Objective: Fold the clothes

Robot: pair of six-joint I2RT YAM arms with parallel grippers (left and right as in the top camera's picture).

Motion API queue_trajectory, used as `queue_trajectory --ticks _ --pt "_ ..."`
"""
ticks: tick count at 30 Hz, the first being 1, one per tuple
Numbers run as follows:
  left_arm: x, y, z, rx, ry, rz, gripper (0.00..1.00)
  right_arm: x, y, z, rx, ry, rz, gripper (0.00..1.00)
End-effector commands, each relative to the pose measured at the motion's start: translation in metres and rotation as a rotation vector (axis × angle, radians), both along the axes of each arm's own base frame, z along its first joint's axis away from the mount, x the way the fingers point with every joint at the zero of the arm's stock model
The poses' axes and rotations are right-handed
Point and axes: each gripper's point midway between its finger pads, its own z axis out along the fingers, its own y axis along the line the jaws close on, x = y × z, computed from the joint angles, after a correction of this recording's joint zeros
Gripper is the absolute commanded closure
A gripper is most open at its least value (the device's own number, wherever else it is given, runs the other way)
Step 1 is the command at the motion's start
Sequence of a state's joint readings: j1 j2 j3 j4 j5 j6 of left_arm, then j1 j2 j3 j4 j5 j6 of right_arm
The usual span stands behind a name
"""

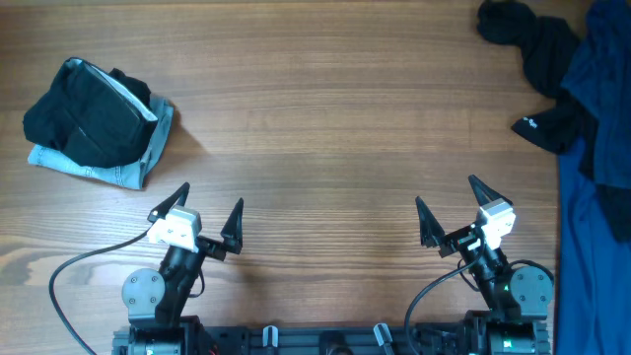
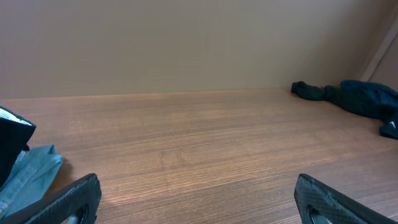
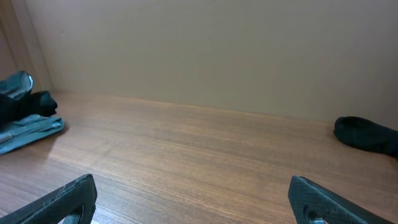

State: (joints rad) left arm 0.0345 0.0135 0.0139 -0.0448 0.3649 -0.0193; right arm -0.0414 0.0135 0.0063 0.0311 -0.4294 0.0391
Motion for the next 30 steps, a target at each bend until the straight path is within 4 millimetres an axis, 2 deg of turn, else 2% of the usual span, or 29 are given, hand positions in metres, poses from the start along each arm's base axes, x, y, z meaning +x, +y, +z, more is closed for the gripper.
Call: queue_trajectory --ticks 1,6,9,12,15,19,20,21,24,27,30 --pt "-0.001 -0.003 -0.001 0.011 -0.007 -0.018 0.00 -0.001 0.002 0.002 -0.013 -0.015 0.013 0.00" --pt "-0.001 -0.003 -0.001 0.011 -0.007 -0.018 0.00 -0.001 0.002 0.002 -0.012 -0.015 0.013 0.00" --pt "-0.001 -0.004 -0.002 0.010 -0.006 -0.024 0.00 -0.002 0.003 0.011 -0.004 -0.051 0.019 0.00" --pt "-0.007 -0.019 0.002 0.007 -0.020 -0.117 0.00 -0.006 0.010 0.017 0.095 -0.032 0.071 0.00" --pt "-0.015 -0.032 0.006 0.002 -0.035 -0.206 0.00 -0.006 0.009 0.018 0.246 0.034 0.075 0.00" --pt "-0.015 -0.033 0.006 -0.138 0.030 -0.208 0.00 -0.009 0.010 0.038 0.468 0.047 0.114 0.00" --pt "-0.015 -0.033 0.012 -0.191 0.029 -0.208 0.00 -0.013 0.014 0.049 0.585 0.067 0.165 0.00" --pt "-0.015 -0.033 0.018 -0.207 0.011 -0.210 0.00 -0.016 0.017 0.052 0.587 0.060 0.188 0.00" --pt "-0.020 -0.031 0.060 -0.257 -0.116 -0.213 0.00 -0.028 0.028 0.069 0.531 0.010 0.273 0.00" --pt "-0.022 -0.024 0.092 -0.258 -0.142 -0.167 0.00 -0.037 0.032 0.098 0.366 -0.101 0.276 0.00" --pt "-0.017 -0.013 0.117 -0.268 -0.134 -0.100 0.00 -0.030 0.024 0.119 0.281 -0.080 0.192 0.00"
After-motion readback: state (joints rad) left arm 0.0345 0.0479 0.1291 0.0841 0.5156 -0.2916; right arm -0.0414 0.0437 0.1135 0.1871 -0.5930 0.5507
